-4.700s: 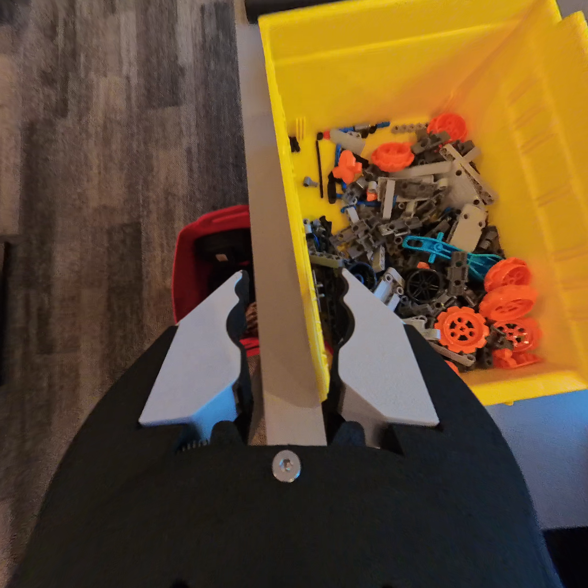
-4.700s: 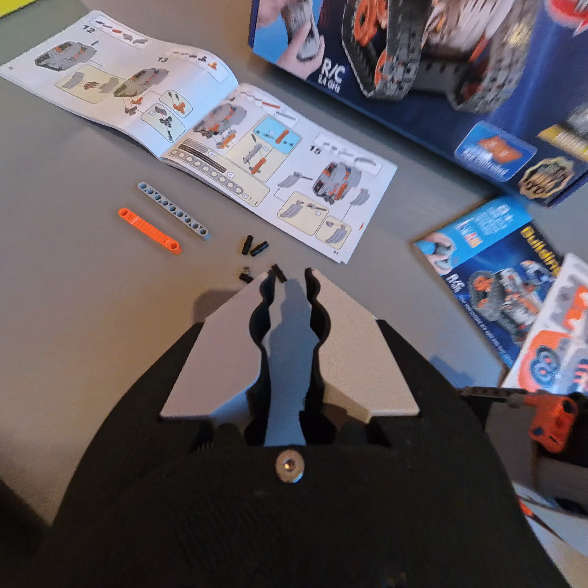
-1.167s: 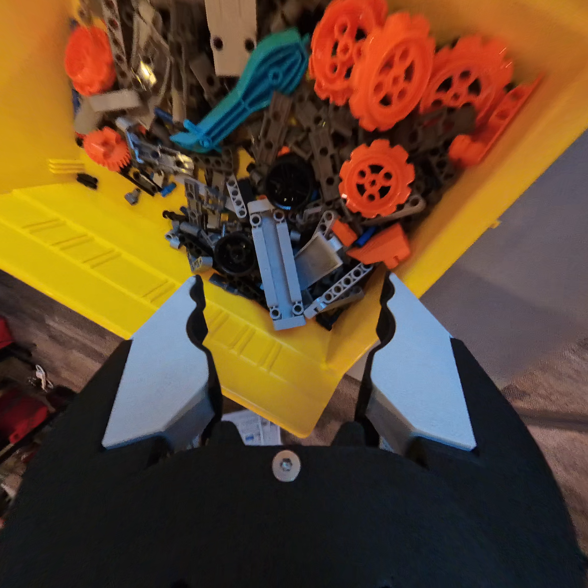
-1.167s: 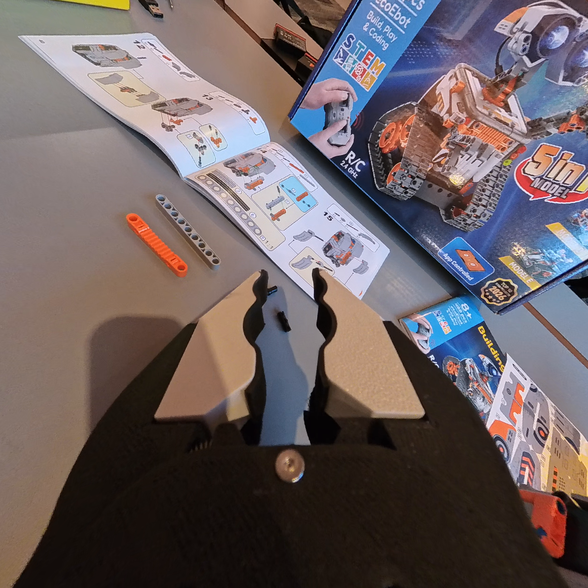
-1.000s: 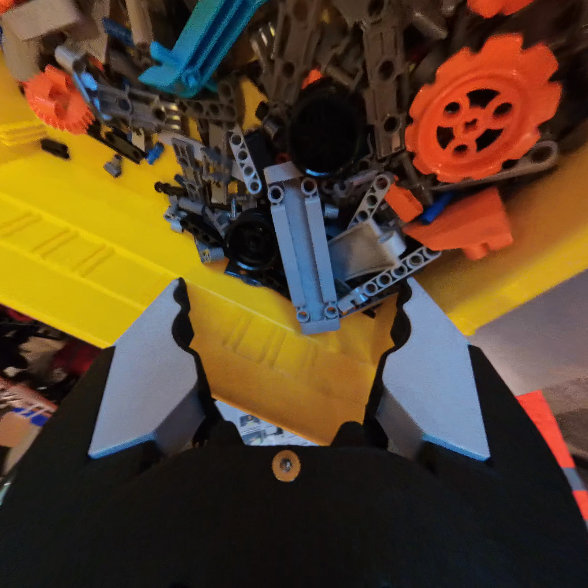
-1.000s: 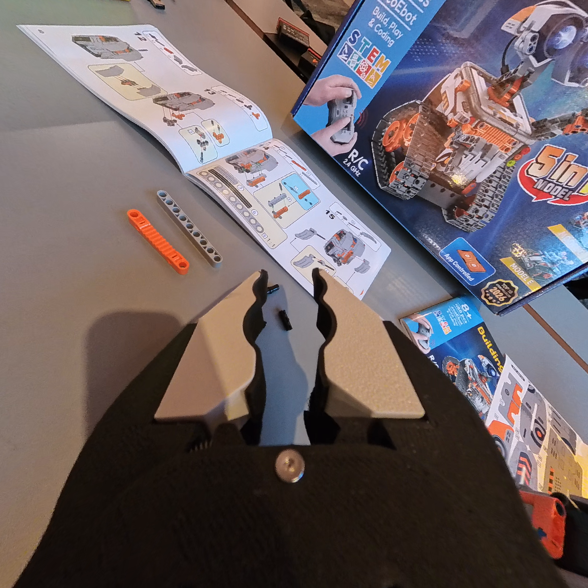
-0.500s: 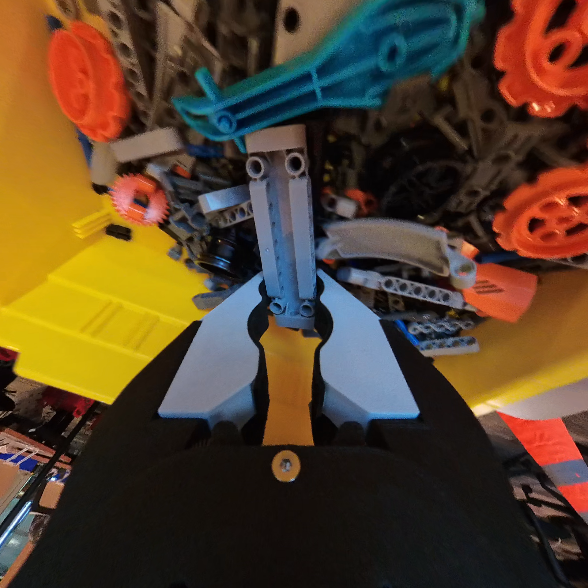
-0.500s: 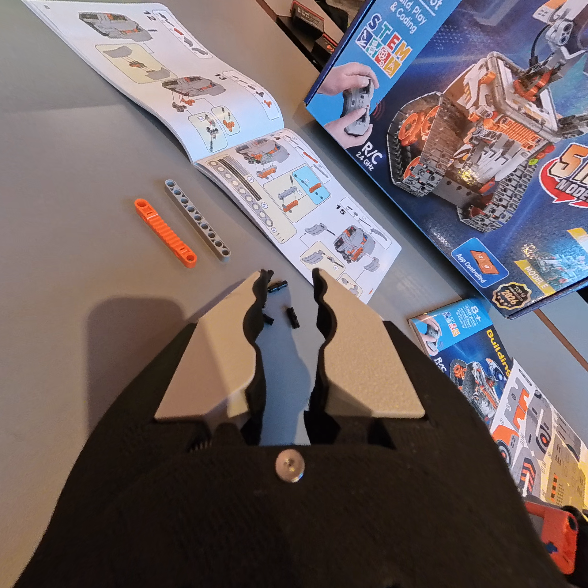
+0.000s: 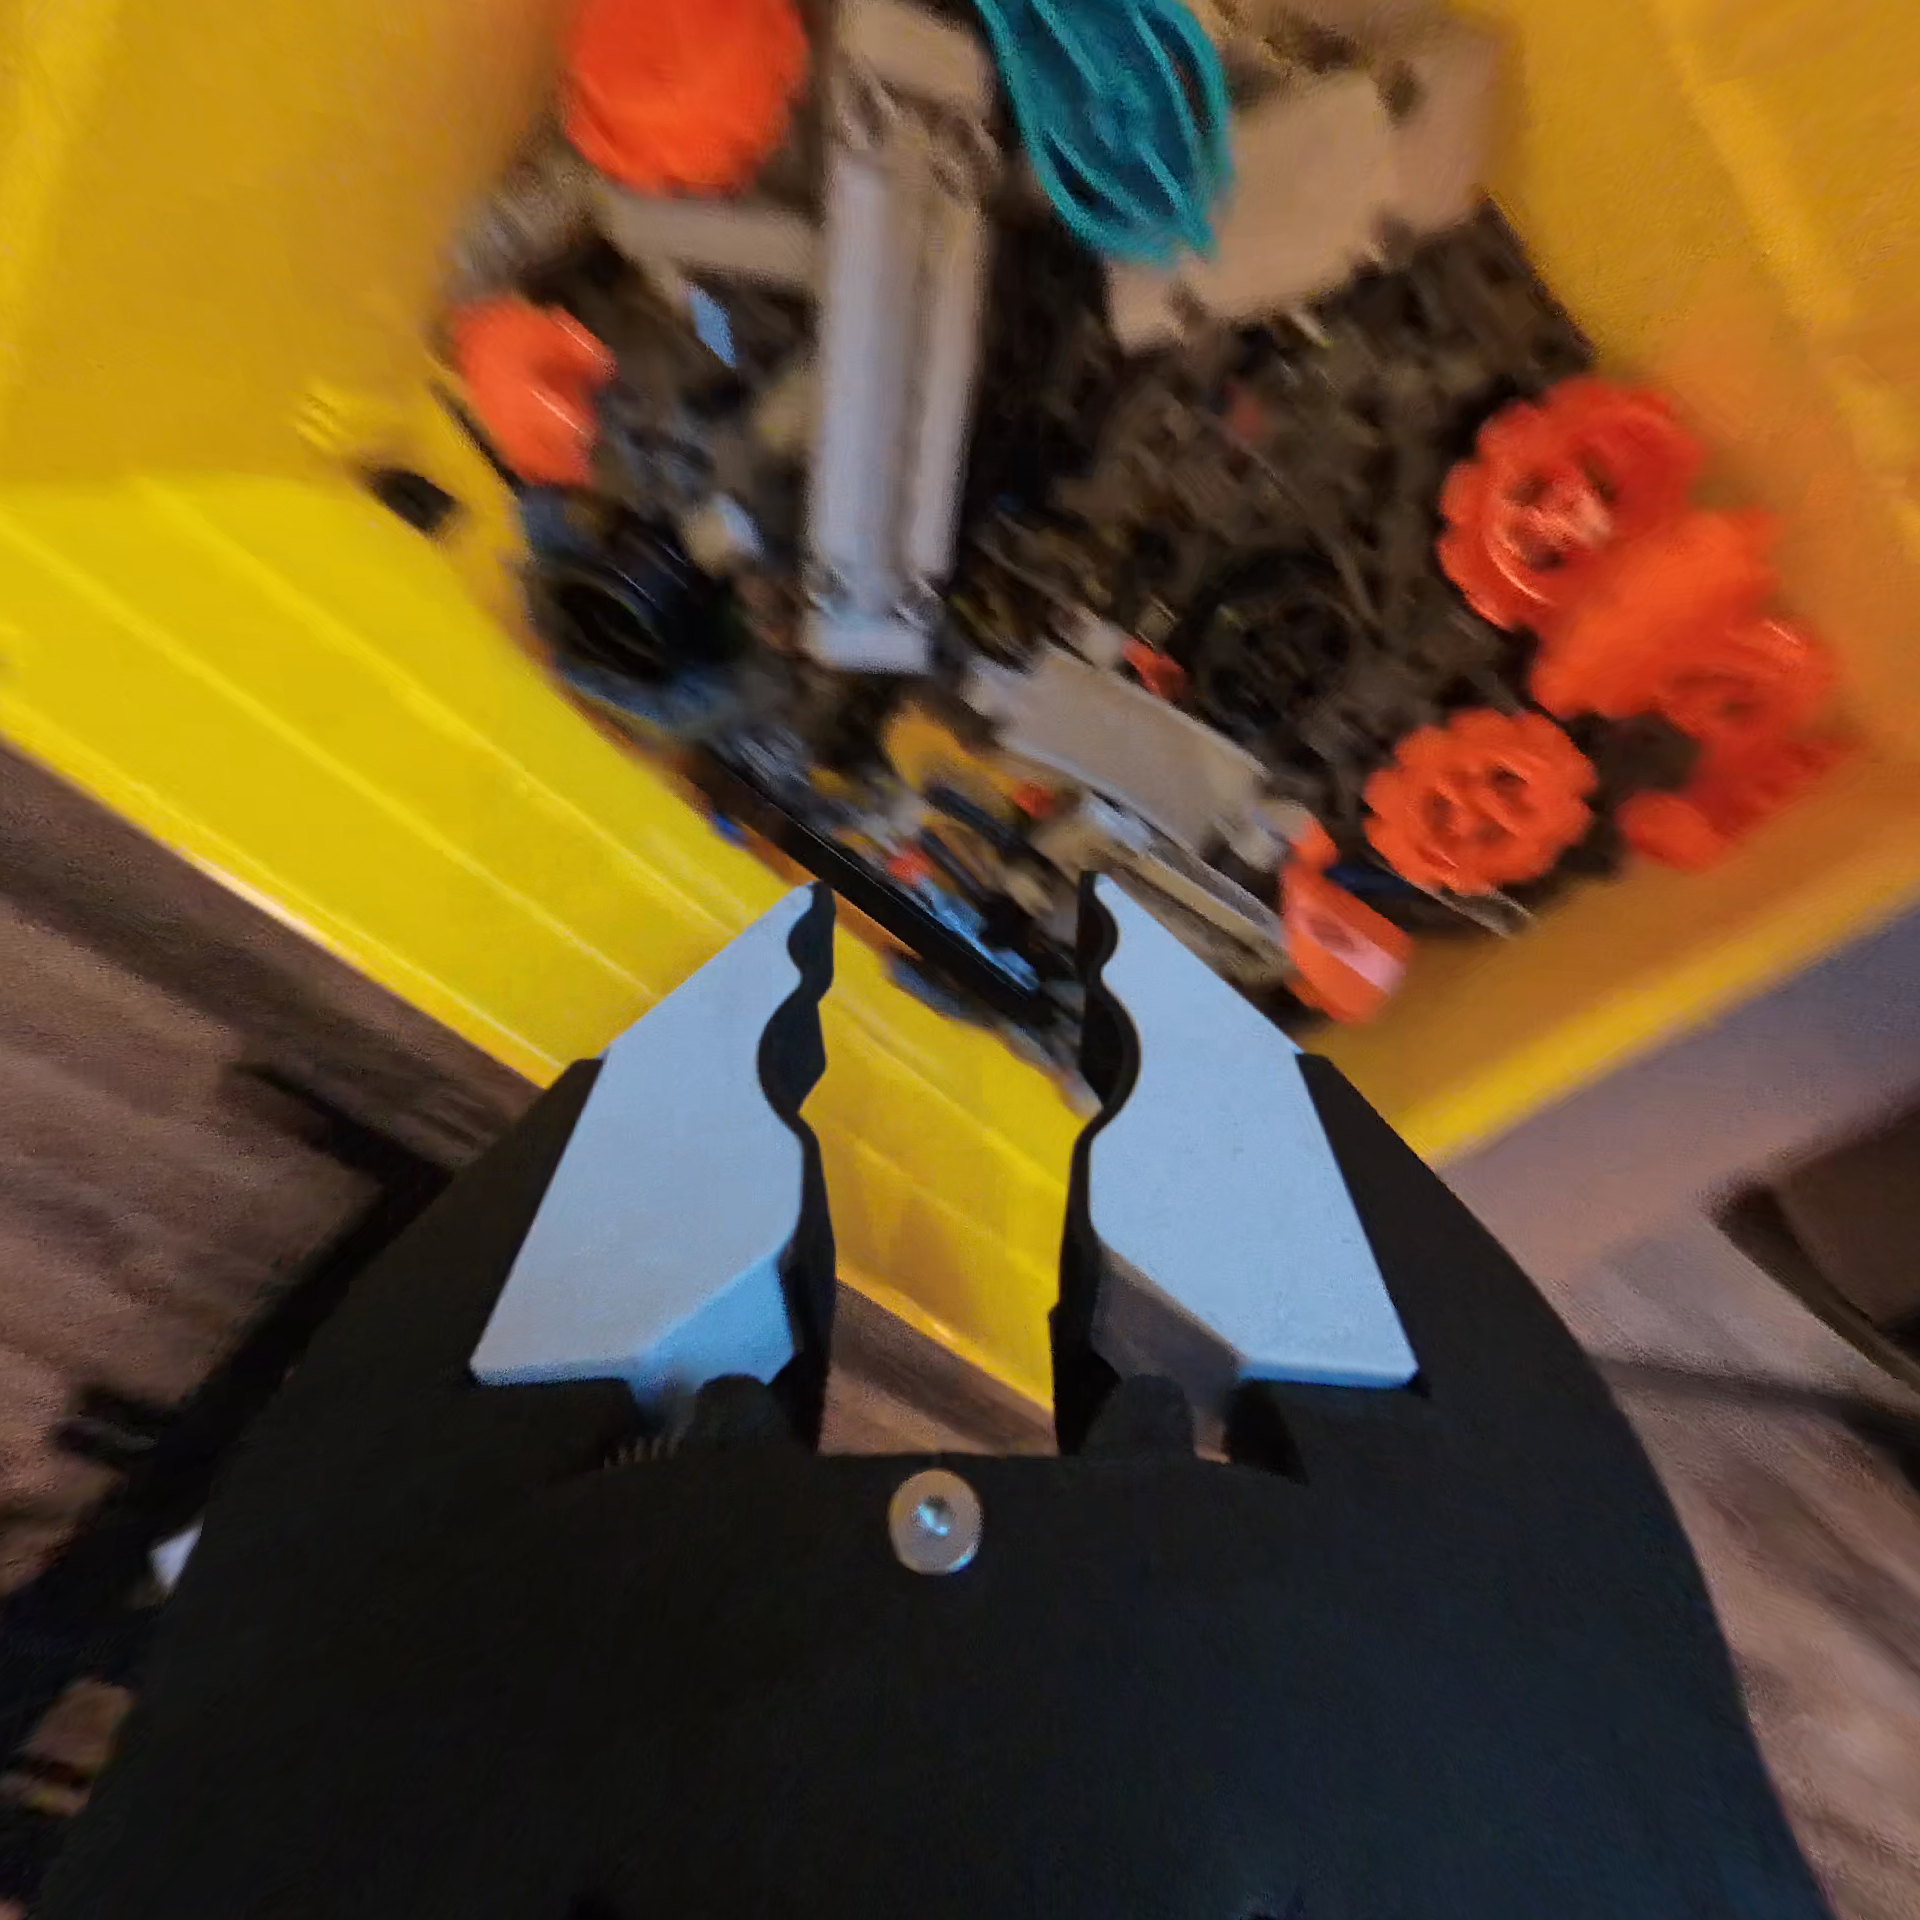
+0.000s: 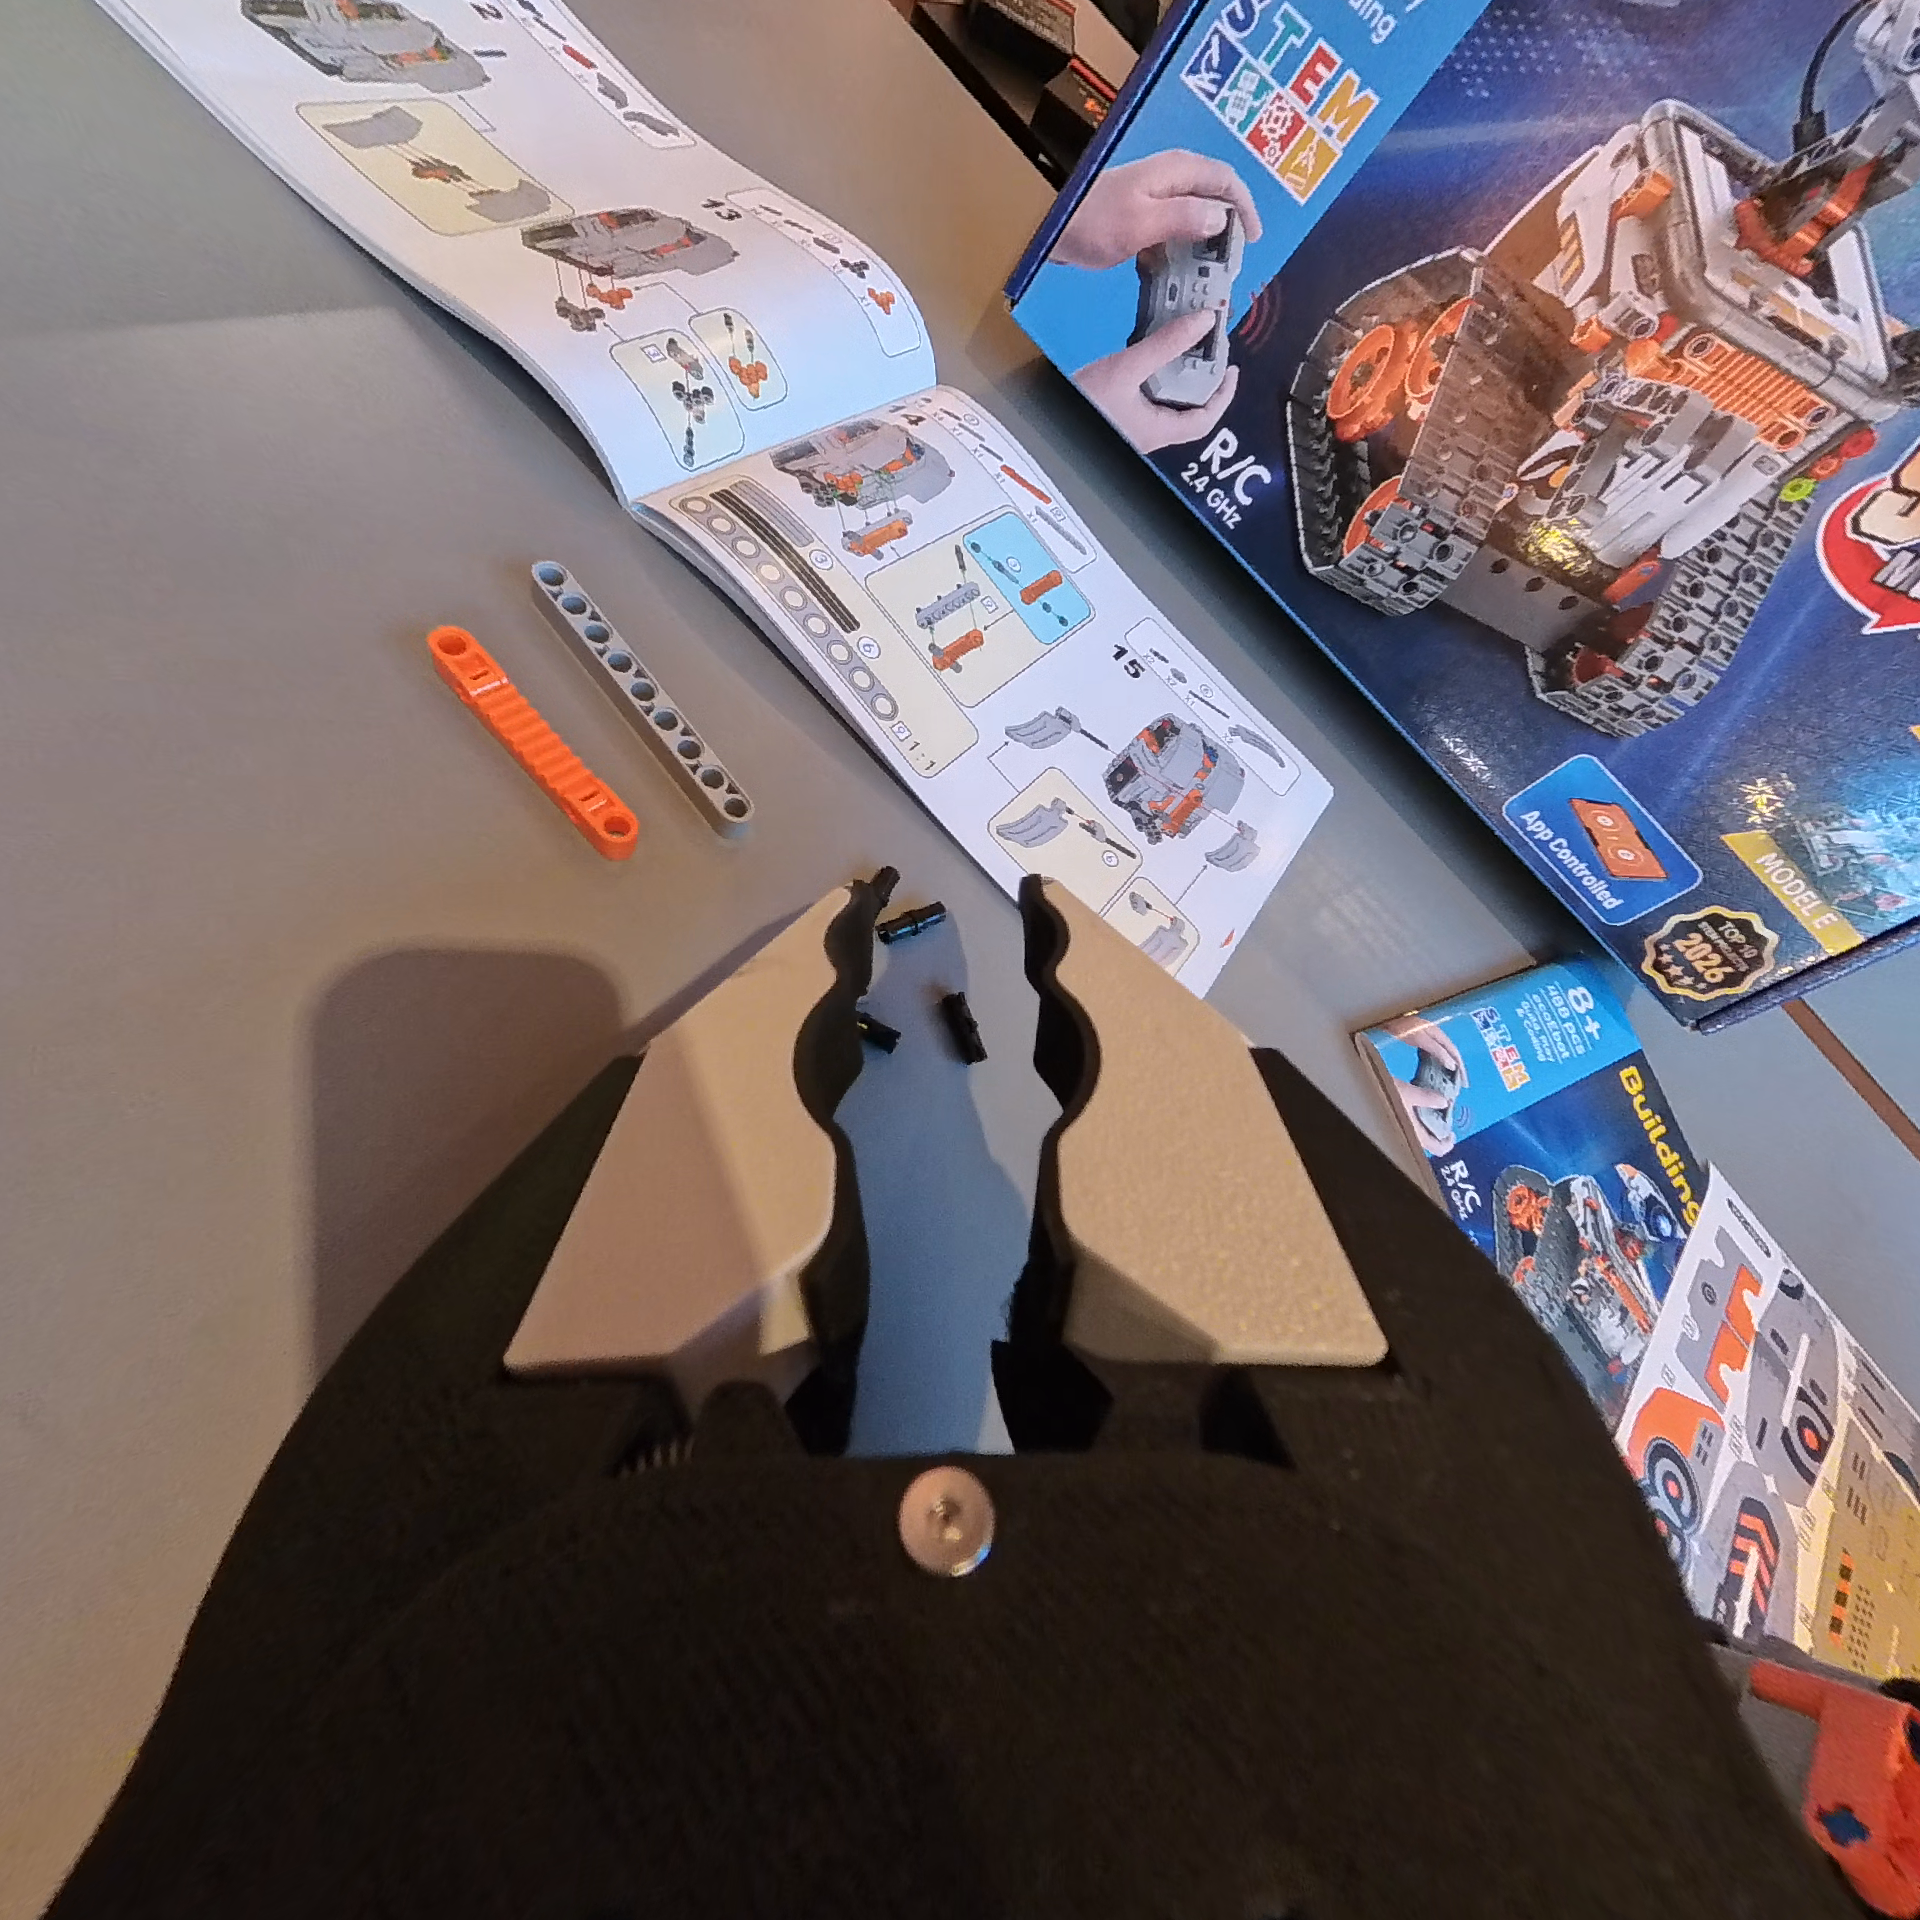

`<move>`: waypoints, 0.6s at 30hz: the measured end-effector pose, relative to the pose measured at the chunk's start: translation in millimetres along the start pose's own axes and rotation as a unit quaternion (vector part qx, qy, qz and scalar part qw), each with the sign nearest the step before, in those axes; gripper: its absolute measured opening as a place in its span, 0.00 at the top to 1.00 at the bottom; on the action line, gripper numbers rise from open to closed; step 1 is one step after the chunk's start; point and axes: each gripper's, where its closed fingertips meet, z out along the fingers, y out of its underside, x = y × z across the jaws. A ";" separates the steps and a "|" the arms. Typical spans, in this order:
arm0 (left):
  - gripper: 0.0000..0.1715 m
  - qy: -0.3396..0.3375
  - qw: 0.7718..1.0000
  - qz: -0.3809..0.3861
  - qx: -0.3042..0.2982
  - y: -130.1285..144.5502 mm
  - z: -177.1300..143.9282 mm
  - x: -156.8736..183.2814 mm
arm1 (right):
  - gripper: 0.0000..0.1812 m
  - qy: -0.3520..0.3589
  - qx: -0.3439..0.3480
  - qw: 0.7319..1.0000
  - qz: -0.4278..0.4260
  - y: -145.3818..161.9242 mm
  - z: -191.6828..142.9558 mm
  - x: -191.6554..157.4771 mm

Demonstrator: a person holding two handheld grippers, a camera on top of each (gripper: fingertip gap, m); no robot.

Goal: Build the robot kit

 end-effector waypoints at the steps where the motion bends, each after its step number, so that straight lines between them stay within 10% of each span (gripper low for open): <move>1: 0.75 0.036 0.999 -0.002 -0.023 14.2 -2.1 15.6 | 0.85 0.000 -0.001 1.000 -0.002 0.0 0.1 -0.3; 5: 0.82 0.026 0.995 0.026 -0.096 54.9 4.3 35.9 | 0.85 -0.004 -0.001 1.000 -0.005 -0.8 0.3 -2.5; 18: 0.69 0.016 0.990 0.077 -0.121 45.7 40.2 62.1 | 0.86 -0.007 -0.003 1.000 -0.016 -1.0 -0.9 -5.8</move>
